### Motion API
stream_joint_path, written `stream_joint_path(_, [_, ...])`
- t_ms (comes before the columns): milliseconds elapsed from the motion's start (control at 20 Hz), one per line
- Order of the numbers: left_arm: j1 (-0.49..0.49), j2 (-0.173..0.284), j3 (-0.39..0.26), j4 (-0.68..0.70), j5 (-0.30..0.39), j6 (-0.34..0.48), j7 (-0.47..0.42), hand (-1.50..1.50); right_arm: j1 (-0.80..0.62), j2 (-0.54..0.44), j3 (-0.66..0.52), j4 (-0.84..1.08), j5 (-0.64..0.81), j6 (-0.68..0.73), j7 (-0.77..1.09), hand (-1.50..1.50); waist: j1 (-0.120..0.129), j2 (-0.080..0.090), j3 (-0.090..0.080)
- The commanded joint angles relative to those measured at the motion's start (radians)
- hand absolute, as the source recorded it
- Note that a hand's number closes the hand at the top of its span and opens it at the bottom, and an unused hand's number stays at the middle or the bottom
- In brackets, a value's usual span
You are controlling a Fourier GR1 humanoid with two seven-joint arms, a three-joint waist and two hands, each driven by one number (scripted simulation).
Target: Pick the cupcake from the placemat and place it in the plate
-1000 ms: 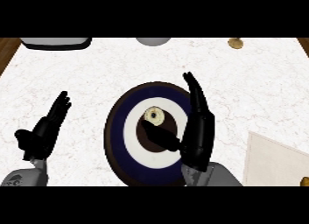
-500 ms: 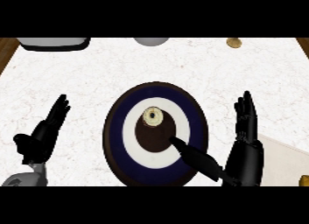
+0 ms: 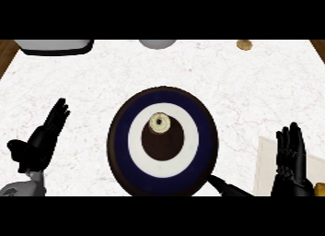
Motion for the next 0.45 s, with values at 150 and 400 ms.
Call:
stream_joint_path(150, [0.058,0.004,0.001,0.018,-0.003,-0.024,-0.062,0.0,0.129,-0.034,-0.191,0.123,-0.339,0.253,-0.395,-1.5,-0.003,0.0,-0.002])
stream_joint_path(400, [0.075,0.001,-0.001,-0.052,0.016,-0.037,-0.021,0.0,0.239,0.037,-0.316,0.342,-0.485,0.484,-0.751,-1.5,0.002,-0.002,-0.005])
